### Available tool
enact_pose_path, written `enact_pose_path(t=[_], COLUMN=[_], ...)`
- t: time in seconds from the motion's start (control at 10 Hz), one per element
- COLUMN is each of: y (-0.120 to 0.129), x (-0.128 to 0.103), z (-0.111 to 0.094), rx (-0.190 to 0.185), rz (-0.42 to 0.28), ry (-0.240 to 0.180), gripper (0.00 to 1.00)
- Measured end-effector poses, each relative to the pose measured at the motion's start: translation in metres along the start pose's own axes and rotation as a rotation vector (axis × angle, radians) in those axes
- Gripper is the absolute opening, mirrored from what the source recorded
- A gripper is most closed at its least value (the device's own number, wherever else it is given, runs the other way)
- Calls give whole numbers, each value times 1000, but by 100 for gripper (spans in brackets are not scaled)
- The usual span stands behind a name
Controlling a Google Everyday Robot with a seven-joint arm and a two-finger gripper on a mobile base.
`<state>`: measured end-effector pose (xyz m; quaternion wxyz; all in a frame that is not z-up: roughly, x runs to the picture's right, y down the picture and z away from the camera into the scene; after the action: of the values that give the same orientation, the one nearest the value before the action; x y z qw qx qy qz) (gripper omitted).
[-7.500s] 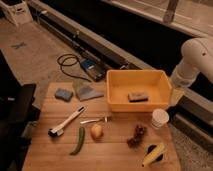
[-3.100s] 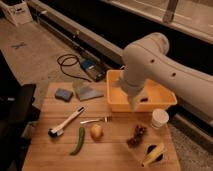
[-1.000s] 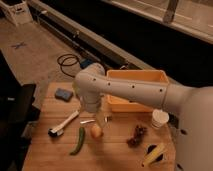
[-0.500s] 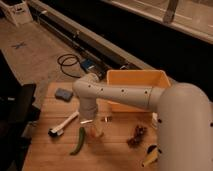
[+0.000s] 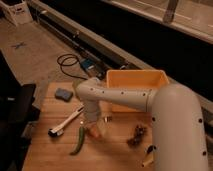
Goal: Place apple in tray
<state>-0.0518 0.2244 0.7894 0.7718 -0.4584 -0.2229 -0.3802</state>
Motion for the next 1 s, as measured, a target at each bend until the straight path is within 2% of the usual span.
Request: enact_pose_path(t=[0.3,0.5,0.7,0.8,0.9,1.0], y=[11,9,9,8,6,6], x=[16,14,13,10,7,5], z=[-3,3,8,9,9,4], rx=[11,-13,-22,-23,-13,15], rz=[59,84,95,95,94,100], ry=[7,19,22,23,17,0], gripper=[76,54,37,24,16,6])
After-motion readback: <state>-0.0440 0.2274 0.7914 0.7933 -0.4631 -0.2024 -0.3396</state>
